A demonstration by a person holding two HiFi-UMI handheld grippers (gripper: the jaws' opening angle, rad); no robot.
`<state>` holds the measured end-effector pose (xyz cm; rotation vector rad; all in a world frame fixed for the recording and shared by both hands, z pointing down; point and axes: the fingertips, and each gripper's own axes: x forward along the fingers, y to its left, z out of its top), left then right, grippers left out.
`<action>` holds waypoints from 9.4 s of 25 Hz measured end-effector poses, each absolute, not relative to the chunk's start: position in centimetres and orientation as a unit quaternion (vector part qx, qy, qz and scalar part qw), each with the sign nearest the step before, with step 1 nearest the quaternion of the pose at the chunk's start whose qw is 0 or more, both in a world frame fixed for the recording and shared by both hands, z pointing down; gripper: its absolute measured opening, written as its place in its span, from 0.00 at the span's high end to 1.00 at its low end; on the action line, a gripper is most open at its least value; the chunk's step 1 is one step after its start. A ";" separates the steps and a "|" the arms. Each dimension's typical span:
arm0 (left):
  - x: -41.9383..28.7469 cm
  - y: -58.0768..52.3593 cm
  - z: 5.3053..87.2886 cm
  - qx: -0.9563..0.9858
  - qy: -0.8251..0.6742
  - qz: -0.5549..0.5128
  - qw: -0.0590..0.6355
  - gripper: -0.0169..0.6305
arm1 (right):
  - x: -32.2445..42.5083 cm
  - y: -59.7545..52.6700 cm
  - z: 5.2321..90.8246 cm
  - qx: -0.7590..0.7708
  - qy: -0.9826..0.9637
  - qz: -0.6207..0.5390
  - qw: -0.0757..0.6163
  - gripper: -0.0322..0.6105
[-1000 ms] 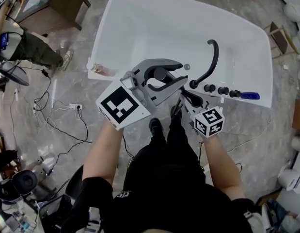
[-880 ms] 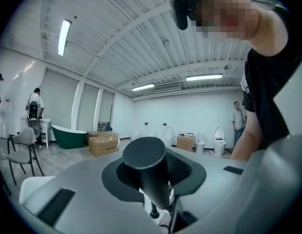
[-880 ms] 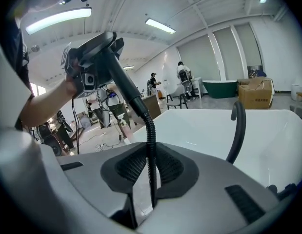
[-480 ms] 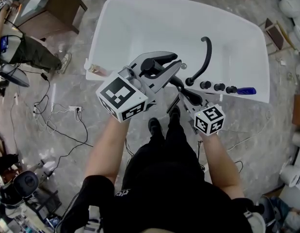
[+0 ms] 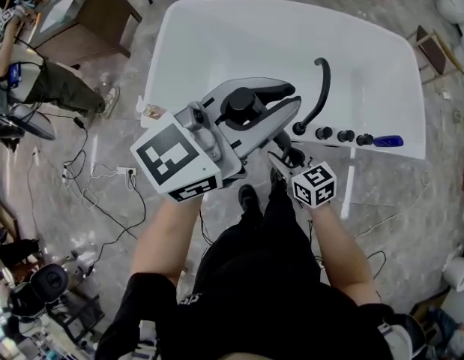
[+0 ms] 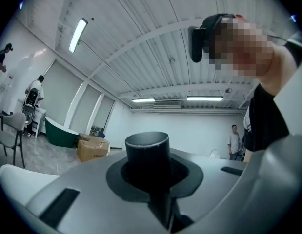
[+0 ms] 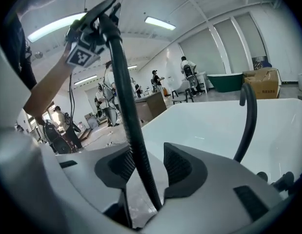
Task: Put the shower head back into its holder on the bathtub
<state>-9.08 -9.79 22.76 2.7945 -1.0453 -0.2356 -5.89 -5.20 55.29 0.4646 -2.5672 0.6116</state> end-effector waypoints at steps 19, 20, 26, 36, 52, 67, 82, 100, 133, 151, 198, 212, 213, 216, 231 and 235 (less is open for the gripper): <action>-10.6 -10.3 23.0 0.917 -0.395 -0.037 0.035 0.87 | 3.1 -5.4 63.1 0.216 -0.900 0.243 0.291 0.75; -10.6 -10.3 23.3 0.915 -0.401 -0.024 0.030 0.87 | 3.3 -5.3 63.1 0.218 -0.900 0.242 0.289 0.77; -10.6 -10.7 28.5 0.893 -0.436 0.109 -0.011 0.87 | 3.9 -6.4 60.0 0.251 -0.901 0.217 0.278 0.83; -9.9 -10.5 28.1 0.878 -0.457 0.143 -0.028 0.88 | 4.6 -12.2 46.6 0.280 -0.927 0.143 0.203 0.84; -14.3 -11.3 28.5 0.848 -0.505 0.157 -0.014 0.88 | -5.1 -13.9 39.1 0.176 -0.963 0.107 0.172 0.84; -17.7 -12.5 33.1 0.828 -0.538 0.151 0.039 0.88 | -10.2 -15.7 41.7 0.131 -0.966 0.124 0.186 0.84; -20.8 -12.3 36.8 0.821 -0.551 0.127 0.086 0.88 | -9.7 -16.7 54.1 0.155 -0.933 0.219 0.240 0.93; -16.8 -10.9 36.6 0.867 -0.480 0.104 0.087 0.88 | -5.1 -14.2 50.7 0.239 -0.920 0.230 0.209 0.93; -3.5 -21.8 56.6 0.798 -0.538 0.190 0.194 0.87 | 12.5 -20.2 53.0 0.256 -0.906 0.299 0.156 0.93; -1.7 -23.7 65.5 0.773 -0.557 0.207 0.221 0.85 | 17.4 -21.4 57.1 0.257 -0.893 0.326 0.174 0.93; -7.4 -13.2 41.6 0.692 -0.687 0.115 0.187 0.87 | 13.0 -18.8 37.7 0.124 -0.962 0.233 0.068 0.93; -13.1 -13.3 31.8 0.722 -0.678 0.086 0.112 0.95 | 8.9 -21.1 26.9 0.164 -0.979 0.123 0.017 0.93; -13.8 -13.1 31.3 0.720 -0.680 0.083 0.108 0.95 | 8.5 -21.0 26.3 0.168 -0.979 0.117 0.011 0.93; -15.8 -12.6 29.8 0.724 -0.679 0.080 0.094 0.95 | 7.5 -20.9 24.9 0.185 -0.978 0.101 -0.009 0.93; -17.9 -11.7 25.1 0.750 -0.658 0.035 0.066 0.56 | 5.1 -19.6 22.2 0.233 -0.969 0.076 -0.036 0.93; -17.7 -11.3 25.1 0.750 -0.657 0.048 0.059 0.52 | 4.5 -18.8 22.3 0.225 -0.970 0.081 -0.037 0.93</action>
